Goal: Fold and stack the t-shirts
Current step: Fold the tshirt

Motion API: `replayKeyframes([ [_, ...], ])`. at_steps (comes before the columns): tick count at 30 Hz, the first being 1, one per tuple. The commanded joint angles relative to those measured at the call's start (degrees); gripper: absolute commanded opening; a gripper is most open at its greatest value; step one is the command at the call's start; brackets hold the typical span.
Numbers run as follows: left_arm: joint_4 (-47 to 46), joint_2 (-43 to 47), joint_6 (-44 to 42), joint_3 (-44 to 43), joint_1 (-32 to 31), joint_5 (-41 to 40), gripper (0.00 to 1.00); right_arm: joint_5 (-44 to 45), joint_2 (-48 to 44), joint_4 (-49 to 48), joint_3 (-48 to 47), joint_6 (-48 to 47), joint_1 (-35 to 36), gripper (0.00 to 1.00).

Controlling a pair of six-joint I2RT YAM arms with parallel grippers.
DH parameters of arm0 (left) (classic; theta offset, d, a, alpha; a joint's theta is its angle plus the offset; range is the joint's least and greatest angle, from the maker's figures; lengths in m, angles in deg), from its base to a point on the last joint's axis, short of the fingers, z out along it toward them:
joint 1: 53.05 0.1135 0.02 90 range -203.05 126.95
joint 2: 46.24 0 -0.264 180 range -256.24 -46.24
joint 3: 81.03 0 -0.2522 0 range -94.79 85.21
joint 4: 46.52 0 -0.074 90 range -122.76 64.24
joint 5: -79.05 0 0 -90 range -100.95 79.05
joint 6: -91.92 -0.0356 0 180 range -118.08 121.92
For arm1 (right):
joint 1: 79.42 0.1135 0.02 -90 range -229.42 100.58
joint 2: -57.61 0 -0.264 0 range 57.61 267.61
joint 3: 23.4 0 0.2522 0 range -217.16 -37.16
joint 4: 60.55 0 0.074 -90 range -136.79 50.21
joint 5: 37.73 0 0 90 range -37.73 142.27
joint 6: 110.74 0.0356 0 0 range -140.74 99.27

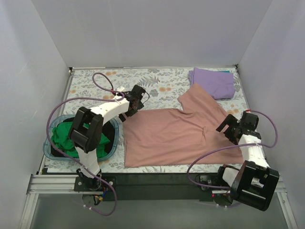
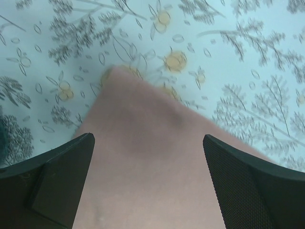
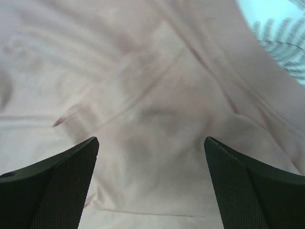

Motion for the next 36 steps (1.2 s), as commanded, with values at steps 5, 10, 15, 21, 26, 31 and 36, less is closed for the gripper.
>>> replayKeyframes([
  [5, 5.39, -4.59, 1.3, -5.45, 6.26, -3.01, 0.98, 4.75, 0.07, 0.2, -15.97, -5.06, 17.7, 0.98],
  [10, 4.77, -8.62, -0.37, -8.01, 7.4, -0.99, 0.87, 13.36, 9.48, -0.94, -25.22, -5.76, 24.51, 0.98],
  [15, 3.46, -11.35, -0.81, -8.88, 7.58, 0.59, 0.78, 16.98, 19.5, -2.79, -34.52, -6.98, 27.06, 0.98],
  [21, 2.84, -11.89, -1.34, -7.49, 7.58, 2.7, 0.35, 19.71, 32.6, -3.41, -46.22, -8.66, 27.59, 0.98],
  [26, 1.26, -10.48, -3.44, -4.32, 7.58, 3.33, 0.0, 17.34, 42.96, -4.02, -58.87, -12.87, 28.38, 0.98],
  [31, -1.55, -6.8, -4.94, -1.33, 7.58, 3.5, 0.0, 16.46, 52.55, -4.29, -69.51, -20.25, 29.61, 0.95],
  [36, -3.75, -4.33, -6.52, 0.25, 7.58, 3.23, 0.0, 16.55, 61.78, -2.8, -79.78, -21.85, 29.88, 0.84],
])
